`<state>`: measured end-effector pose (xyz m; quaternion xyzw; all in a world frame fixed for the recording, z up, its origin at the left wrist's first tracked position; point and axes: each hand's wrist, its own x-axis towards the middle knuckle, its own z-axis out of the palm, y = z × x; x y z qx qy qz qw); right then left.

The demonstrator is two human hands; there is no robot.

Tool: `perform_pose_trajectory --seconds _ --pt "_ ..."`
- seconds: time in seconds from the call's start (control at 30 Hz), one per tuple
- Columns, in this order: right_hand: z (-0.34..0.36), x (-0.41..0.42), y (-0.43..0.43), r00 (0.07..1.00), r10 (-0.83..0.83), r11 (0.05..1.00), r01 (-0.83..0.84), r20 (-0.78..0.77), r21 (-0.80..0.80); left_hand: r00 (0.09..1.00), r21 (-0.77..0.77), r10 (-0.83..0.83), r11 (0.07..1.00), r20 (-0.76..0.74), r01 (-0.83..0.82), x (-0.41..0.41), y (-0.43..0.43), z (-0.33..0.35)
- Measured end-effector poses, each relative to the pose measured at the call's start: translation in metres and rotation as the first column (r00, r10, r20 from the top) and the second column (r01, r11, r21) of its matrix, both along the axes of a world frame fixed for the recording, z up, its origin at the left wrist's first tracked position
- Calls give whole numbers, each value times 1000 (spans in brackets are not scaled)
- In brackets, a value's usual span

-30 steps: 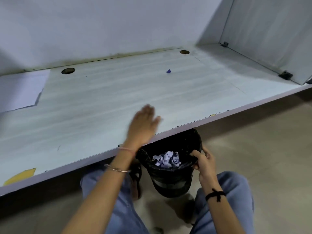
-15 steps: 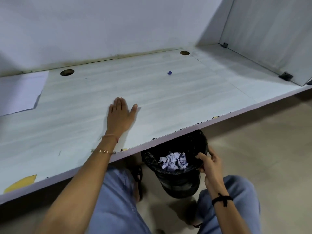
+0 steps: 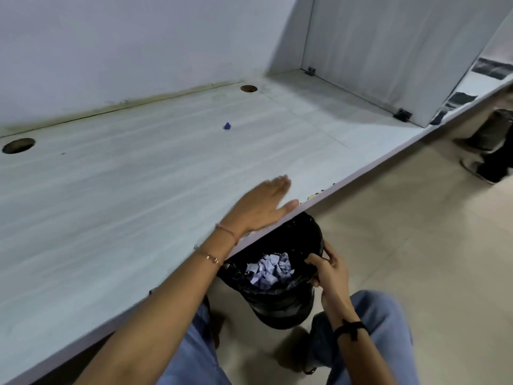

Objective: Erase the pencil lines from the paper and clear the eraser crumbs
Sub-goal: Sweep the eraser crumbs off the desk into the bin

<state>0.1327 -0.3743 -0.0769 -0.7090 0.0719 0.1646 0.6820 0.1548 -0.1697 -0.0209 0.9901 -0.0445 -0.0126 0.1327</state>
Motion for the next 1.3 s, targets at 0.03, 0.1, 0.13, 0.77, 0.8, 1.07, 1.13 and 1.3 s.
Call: perform_pose_trajectory --seconds 0.03,0.1,0.13,0.77,0.8,1.07,1.13,1.3 --pt "1 3 -2 1000 -11 1000 11 3 -2 998 -50 -59 997 -7 59 -2 -8 -1" --pt "4 9 -6 1000 -23 1000 23 8 -3 997 -133 -67 989 39 71 -1 -3 0" --pt "5 12 -8 1000 -25 1000 25 6 0 997 -150 -7 989 71 17 1 3 6" --pt "7 37 -45 994 -84 995 79 75 59 998 -475 -42 878 44 58 11 -110 -22" --pt "4 40 -50 993 -86 995 82 82 53 999 -529 14 849 34 6 12 -112 -26" --pt "-70 93 -83 994 -112 993 112 -11 -31 965 -770 154 582 -212 -262 64 -123 -101" --pt "-98 112 -90 988 -142 989 140 -65 -45 937 -805 162 480 -309 -348 88 -128 -129" --pt "-170 152 -99 956 -238 971 231 -170 -59 841 -800 217 263 -495 -539 147 -136 -196"
